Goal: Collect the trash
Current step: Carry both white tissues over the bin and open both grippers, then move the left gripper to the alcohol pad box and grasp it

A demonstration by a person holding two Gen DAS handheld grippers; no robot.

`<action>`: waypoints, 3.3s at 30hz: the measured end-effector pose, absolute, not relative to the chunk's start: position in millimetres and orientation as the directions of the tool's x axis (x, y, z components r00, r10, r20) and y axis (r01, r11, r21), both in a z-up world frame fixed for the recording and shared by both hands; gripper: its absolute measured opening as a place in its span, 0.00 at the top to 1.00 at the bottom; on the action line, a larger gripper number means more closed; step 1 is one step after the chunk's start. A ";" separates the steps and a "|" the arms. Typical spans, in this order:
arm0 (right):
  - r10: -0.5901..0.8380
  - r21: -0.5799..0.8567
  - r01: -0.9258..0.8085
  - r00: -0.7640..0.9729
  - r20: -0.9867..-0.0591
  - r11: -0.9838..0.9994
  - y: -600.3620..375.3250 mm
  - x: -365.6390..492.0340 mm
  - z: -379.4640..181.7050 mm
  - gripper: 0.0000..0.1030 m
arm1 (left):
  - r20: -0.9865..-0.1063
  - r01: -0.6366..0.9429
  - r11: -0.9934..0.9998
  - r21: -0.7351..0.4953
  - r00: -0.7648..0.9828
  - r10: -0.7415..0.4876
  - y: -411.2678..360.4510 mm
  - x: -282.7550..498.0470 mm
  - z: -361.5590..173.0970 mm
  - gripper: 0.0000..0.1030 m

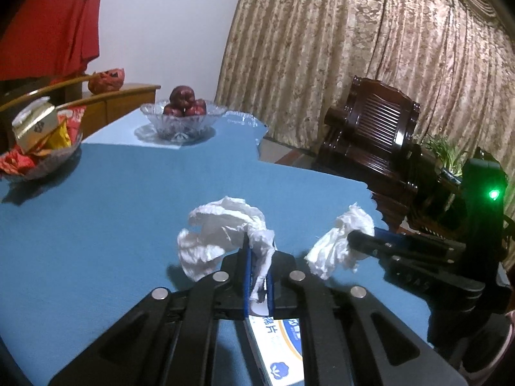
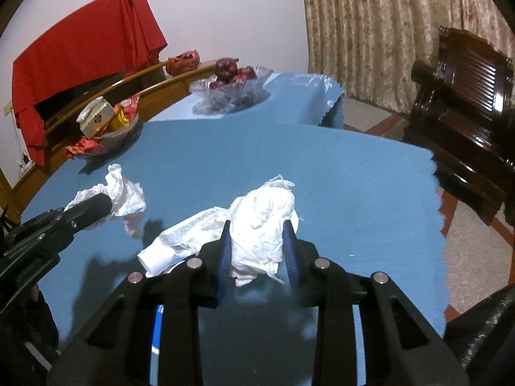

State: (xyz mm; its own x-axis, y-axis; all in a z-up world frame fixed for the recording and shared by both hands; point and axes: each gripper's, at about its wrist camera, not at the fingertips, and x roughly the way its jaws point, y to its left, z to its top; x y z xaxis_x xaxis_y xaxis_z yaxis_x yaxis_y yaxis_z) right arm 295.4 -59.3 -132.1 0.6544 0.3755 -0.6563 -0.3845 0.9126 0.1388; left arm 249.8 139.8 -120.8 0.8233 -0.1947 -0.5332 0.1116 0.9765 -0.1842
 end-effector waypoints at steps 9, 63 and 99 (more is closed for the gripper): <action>0.368 0.141 -0.361 0.703 -0.609 0.922 -87.9 257.8 -97.3 0.72 | -0.500 0.147 0.974 -0.173 0.839 -0.216 119.6 221.1 -94.5 0.93; -0.121 0.035 0.189 0.749 -0.652 0.981 -395.4 71.4 -105.7 0.70 | -0.539 0.642 0.741 -0.198 0.560 -0.629 -205.0 151.0 -103.3 0.93; 0.036 0.051 -0.006 0.787 -0.615 0.999 -277.1 116.6 -100.7 0.08 | -0.546 0.235 0.968 -0.087 0.801 -0.244 -20.5 161.5 -105.7 0.16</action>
State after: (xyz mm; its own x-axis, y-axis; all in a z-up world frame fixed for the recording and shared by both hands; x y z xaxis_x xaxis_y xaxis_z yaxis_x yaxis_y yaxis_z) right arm 116.6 -277.1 -100.7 0.7875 0.0363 -0.6153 -0.0064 0.9987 0.0507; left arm 161.5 -20.5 -105.7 0.8015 -0.2436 -0.5462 0.2347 0.9681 -0.0873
